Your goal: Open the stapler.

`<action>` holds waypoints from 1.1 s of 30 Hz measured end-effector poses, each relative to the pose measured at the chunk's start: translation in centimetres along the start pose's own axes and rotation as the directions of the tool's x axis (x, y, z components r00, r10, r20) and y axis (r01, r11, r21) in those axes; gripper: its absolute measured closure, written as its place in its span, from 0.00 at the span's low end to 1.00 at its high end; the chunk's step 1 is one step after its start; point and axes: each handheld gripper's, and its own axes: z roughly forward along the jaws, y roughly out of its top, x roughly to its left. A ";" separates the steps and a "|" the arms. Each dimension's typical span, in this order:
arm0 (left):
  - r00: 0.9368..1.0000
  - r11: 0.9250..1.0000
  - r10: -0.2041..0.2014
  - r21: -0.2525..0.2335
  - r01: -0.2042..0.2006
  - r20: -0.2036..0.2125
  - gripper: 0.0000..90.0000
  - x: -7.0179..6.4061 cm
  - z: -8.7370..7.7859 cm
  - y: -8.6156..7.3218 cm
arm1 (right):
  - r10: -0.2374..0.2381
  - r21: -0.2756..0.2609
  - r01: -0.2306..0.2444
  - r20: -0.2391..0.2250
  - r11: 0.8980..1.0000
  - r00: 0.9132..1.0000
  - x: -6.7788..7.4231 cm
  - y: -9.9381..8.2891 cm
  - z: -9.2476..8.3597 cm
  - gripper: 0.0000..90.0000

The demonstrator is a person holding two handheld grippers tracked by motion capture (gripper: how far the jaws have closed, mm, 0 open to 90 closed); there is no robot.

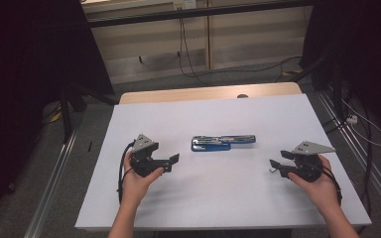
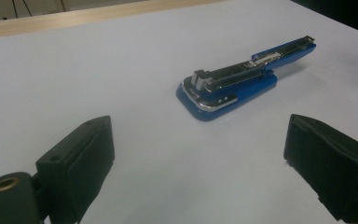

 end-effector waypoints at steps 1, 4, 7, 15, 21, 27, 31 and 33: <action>1.000 1.000 -0.002 -0.005 0.002 0.001 0.10 0.0 0.0 0.0 | -0.004 0.006 0.005 -0.009 1.000 1.000 0.0 -0.1 -0.1 0.62; 1.000 1.000 -0.001 -0.009 0.001 -0.003 0.10 0.2 -0.1 0.0 | -0.012 0.022 0.013 -0.026 1.000 1.000 0.0 -0.3 -0.3 0.79; 1.000 1.000 -0.016 -0.018 0.016 -0.004 0.10 0.3 -0.1 0.1 | -0.025 0.032 0.026 -0.036 0.999 0.999 -0.1 -0.5 -0.6 0.94; 1.000 1.000 -0.017 -0.021 0.017 -0.006 0.10 0.5 -0.2 0.1 | -0.028 0.065 0.030 -0.040 0.997 0.999 -0.4 -1.0 -0.4 1.00; 1.000 1.000 -0.015 -0.015 0.015 -0.002 0.10 0.3 -0.1 0.1 | -0.029 0.068 0.031 -0.025 0.997 0.999 -0.6 -1.2 -0.1 1.00; 1.000 1.000 -0.008 -0.011 0.008 0.002 0.10 0.3 0.0 0.0 | -0.037 0.076 0.038 -0.022 0.996 0.999 -0.7 -1.3 0.1 1.00; 1.000 1.000 -0.007 -0.010 0.007 0.006 0.10 0.3 0.0 0.0 | -0.042 0.079 0.043 -0.018 0.996 0.999 -0.6 -1.3 0.2 1.00; 1.000 1.000 -0.011 -0.013 0.011 0.004 0.10 0.4 0.1 0.0 | -0.042 0.087 0.043 -0.016 0.995 0.999 -0.6 -1.4 0.3 1.00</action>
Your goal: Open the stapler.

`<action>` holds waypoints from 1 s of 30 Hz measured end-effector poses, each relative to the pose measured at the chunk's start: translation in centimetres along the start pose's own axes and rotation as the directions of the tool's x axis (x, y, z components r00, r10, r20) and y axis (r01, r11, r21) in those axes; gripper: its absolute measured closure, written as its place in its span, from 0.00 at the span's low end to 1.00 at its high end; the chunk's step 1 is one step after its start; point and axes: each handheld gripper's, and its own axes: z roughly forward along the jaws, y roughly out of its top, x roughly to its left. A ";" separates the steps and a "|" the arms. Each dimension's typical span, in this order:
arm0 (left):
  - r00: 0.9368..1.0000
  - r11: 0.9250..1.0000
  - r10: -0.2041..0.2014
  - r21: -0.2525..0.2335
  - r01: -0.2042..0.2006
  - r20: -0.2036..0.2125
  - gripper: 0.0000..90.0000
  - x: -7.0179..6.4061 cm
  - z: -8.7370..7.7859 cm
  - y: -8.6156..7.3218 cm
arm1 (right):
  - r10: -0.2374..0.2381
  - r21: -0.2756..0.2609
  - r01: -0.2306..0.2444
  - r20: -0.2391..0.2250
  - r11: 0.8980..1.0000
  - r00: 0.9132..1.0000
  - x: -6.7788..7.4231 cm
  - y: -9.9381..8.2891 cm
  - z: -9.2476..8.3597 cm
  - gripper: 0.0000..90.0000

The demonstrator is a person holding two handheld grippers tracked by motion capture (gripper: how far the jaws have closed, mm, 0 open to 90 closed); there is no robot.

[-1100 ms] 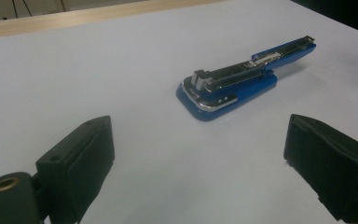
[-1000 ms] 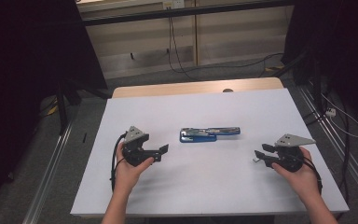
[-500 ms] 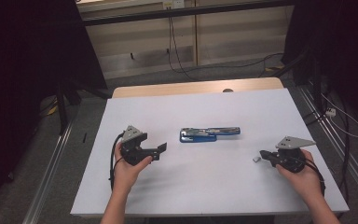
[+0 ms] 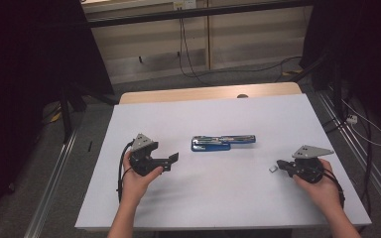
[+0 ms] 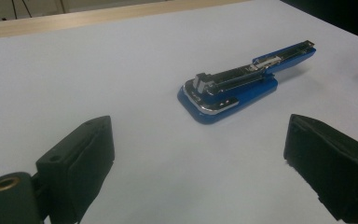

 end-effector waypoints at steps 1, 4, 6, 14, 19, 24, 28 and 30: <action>1.000 1.000 0.001 0.003 -0.001 0.000 0.10 0.0 0.0 0.0 | -0.003 0.004 0.003 -0.001 1.000 1.000 0.0 0.0 0.1 1.00; 1.000 1.000 0.001 0.001 -0.001 0.002 0.10 0.0 0.0 0.0 | -0.009 0.013 0.008 0.002 1.000 1.000 0.1 -0.1 0.2 1.00; 1.000 1.000 0.005 0.006 -0.005 0.004 0.10 0.0 0.0 0.0 | -0.008 0.017 0.008 0.001 1.000 1.000 0.1 -0.1 0.3 1.00; 1.000 1.000 0.000 0.000 0.000 0.005 0.10 0.1 -0.1 0.1 | -0.011 0.032 0.012 -0.038 0.999 0.999 0.8 -0.1 0.3 1.00; 1.000 1.000 -0.006 -0.008 0.006 0.000 0.09 0.3 -0.2 0.1 | -0.028 0.047 0.031 -0.065 0.998 0.998 1.8 0.1 0.4 1.00; 1.000 1.000 -0.013 -0.014 0.013 -0.004 0.10 0.3 -0.3 0.1 | -0.043 0.049 0.048 -0.105 0.998 0.994 3.0 0.1 0.4 1.00; 1.000 1.000 -0.008 -0.013 0.008 -0.005 0.10 0.2 -0.3 0.2 | -0.062 0.047 0.069 -0.138 0.996 0.988 3.7 0.1 0.4 1.00; 1.000 1.000 -0.005 -0.015 0.005 -0.002 0.10 0.2 -0.3 0.2 | -0.078 0.031 0.084 -0.142 0.996 0.987 3.9 0.3 0.4 1.00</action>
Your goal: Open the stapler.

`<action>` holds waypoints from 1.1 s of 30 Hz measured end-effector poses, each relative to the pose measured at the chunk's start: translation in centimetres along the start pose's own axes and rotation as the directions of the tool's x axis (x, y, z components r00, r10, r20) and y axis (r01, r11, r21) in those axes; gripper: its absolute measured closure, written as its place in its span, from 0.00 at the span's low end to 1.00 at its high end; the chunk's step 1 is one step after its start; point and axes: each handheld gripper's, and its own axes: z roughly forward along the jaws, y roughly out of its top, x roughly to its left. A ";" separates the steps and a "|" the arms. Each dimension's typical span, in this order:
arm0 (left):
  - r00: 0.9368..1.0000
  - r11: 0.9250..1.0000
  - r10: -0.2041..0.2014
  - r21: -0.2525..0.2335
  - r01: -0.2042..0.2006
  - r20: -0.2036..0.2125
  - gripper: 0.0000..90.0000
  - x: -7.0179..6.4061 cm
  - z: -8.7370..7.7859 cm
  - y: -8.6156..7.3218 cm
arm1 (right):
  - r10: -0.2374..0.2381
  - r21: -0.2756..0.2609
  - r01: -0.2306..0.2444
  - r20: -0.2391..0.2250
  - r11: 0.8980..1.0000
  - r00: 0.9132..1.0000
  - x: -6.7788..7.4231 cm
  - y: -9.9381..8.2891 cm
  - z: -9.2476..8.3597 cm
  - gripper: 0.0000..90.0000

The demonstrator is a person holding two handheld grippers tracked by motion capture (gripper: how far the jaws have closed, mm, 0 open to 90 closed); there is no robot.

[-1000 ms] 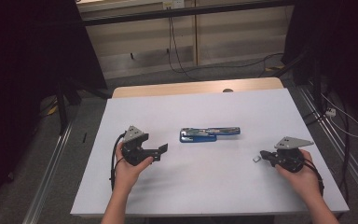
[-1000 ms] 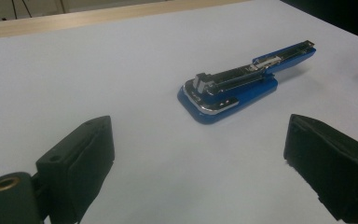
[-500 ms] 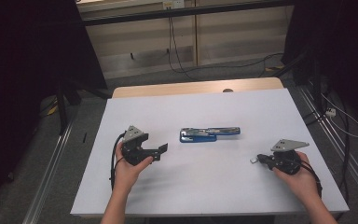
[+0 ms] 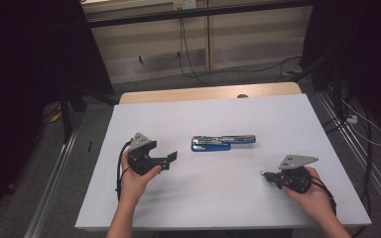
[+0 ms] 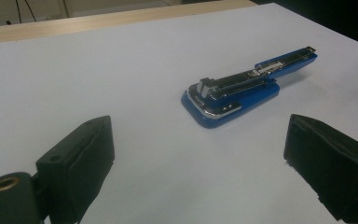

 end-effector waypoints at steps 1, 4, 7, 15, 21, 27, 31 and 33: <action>1.000 1.000 0.001 0.002 -0.001 -0.001 0.10 0.0 0.0 0.0 | -0.008 -0.024 0.008 0.007 1.000 1.000 -0.2 0.2 -0.1 0.91; 1.000 1.000 0.003 0.010 -0.003 -0.002 0.09 0.0 0.0 0.0 | -0.032 -0.023 0.033 0.020 0.999 0.999 -0.5 0.4 -0.2 0.84; 1.000 1.000 0.006 0.011 -0.006 -0.004 0.10 0.0 0.0 -0.1 | -0.047 -0.027 0.048 0.044 0.998 0.998 -0.9 0.5 -0.2 0.67; 1.000 1.000 0.013 0.021 -0.013 -0.007 0.10 0.1 0.0 -0.1 | -0.040 -0.018 0.040 0.026 0.999 0.999 -2.1 0.5 0.7 0.51; 1.000 1.000 0.008 0.019 -0.008 -0.007 0.10 0.0 0.1 -0.1 | -0.044 -0.018 0.044 -0.010 0.999 0.999 -2.1 0.7 1.3 0.53; 1.000 1.000 0.015 0.022 -0.015 -0.010 0.10 0.1 0.0 -0.1 | -0.054 -0.010 0.054 -0.037 0.999 0.998 -1.7 0.9 1.6 0.62; 1.000 1.000 0.011 0.022 -0.011 -0.010 0.10 0.1 0.0 -0.1 | -0.048 -0.013 0.047 -0.043 0.999 0.998 -1.8 0.7 1.5 0.66; 1.000 1.000 0.010 0.023 -0.010 -0.012 0.10 0.1 0.1 -0.1 | -0.044 -0.012 0.043 -0.040 0.999 0.998 -1.7 0.7 1.5 0.67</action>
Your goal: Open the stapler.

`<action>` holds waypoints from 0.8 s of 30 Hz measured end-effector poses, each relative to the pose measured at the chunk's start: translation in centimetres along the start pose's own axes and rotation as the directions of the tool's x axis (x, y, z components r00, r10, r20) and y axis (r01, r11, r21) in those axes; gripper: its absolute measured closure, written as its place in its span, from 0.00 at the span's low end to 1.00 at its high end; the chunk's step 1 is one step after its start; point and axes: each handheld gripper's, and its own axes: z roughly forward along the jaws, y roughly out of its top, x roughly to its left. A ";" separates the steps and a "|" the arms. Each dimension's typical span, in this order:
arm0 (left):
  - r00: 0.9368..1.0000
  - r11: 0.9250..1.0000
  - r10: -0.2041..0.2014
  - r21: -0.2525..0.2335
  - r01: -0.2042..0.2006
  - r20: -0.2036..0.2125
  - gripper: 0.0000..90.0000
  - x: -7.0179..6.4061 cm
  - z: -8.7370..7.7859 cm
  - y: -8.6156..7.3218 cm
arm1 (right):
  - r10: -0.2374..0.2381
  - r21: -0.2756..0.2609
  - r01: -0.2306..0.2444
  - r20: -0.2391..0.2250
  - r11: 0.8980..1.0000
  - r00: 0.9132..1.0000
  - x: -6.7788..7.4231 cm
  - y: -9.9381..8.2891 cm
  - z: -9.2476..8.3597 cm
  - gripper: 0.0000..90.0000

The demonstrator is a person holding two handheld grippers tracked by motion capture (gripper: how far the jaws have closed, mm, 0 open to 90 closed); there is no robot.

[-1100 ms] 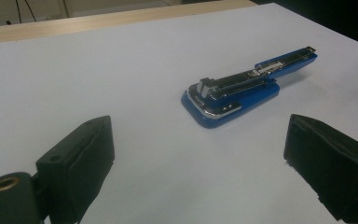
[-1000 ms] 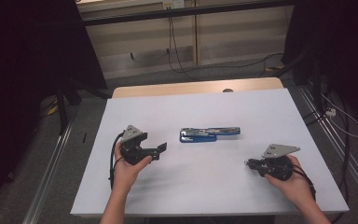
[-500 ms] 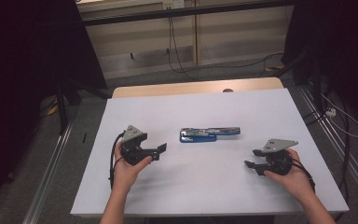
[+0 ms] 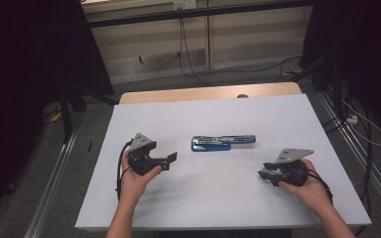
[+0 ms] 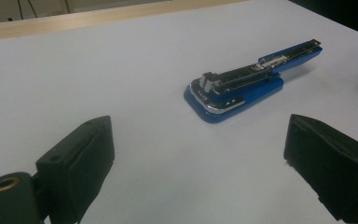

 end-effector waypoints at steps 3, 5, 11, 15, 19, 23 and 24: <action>1.000 1.000 0.002 0.001 -0.002 0.001 0.09 0.0 0.0 0.0 | -0.002 0.001 0.002 0.003 1.000 1.000 0.0 -0.1 -0.1 0.68; 1.000 1.000 0.002 0.001 -0.002 0.001 0.10 0.0 0.0 0.0 | 0.002 0.003 -0.002 0.000 1.000 1.000 0.0 -0.1 -0.2 0.71; 1.000 1.000 -0.003 0.000 0.003 -0.001 0.10 0.0 0.0 0.0 | 0.006 0.010 -0.006 -0.009 1.000 1.000 0.0 -0.4 -0.6 0.72; 1.000 1.000 -0.001 0.002 0.001 -0.004 0.10 0.1 0.0 0.0 | 0.010 0.011 -0.010 -0.011 1.000 1.000 0.1 -0.4 -0.7 0.72; 1.000 1.000 0.001 0.003 0.000 -0.007 0.10 0.1 -0.1 0.0 | 0.023 0.008 -0.023 -0.024 1.000 0.999 0.0 -0.5 -0.8 0.67; 1.000 1.000 -0.007 -0.002 0.007 -0.010 0.10 0.1 -0.1 0.0 | 0.002 0.017 -0.001 -0.019 1.000 1.000 0.2 -0.4 -0.7 0.65; 1.000 1.000 -0.008 -0.004 0.008 -0.010 0.10 0.1 -0.1 0.0 | -0.003 0.020 0.003 -0.023 1.000 1.000 0.3 -0.4 -0.8 0.67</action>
